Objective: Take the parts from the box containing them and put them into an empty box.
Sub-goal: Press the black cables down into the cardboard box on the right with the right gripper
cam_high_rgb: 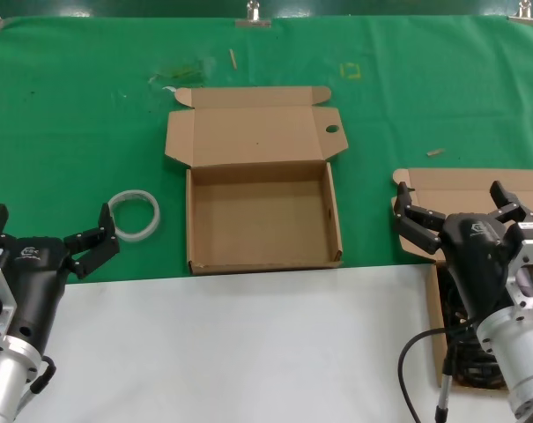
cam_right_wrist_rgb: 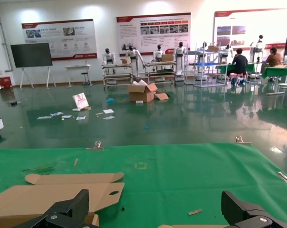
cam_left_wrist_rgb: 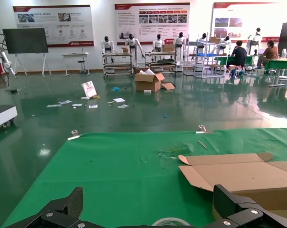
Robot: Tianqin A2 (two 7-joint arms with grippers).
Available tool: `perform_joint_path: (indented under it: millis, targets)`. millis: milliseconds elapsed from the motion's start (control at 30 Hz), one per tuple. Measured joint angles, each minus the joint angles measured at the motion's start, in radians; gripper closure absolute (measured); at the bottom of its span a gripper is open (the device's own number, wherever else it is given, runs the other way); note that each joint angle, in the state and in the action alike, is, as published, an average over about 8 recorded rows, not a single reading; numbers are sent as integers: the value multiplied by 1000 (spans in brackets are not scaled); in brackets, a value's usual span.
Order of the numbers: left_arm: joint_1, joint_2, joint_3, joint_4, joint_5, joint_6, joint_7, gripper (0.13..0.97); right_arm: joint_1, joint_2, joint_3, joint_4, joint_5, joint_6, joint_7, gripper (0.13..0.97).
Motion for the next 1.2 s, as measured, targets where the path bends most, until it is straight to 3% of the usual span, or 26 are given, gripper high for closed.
perform_joint_path:
  millis: [567,733,967,1200]
  targets:
    - [0,0,0,0,0,0,0,132,0,0,-1,0,0,1,0,129]
    - [0,0,0,0,0,0,0,132,-8,0,-45,22,38,62,-36,129]
    - [0,0,0,0,0,0,0,132,-47,-3,-150,97,210,266,-213,129]
    - [0,0,0,0,0,0,0,132,-135,-4,-163,225,387,535,-511,129]
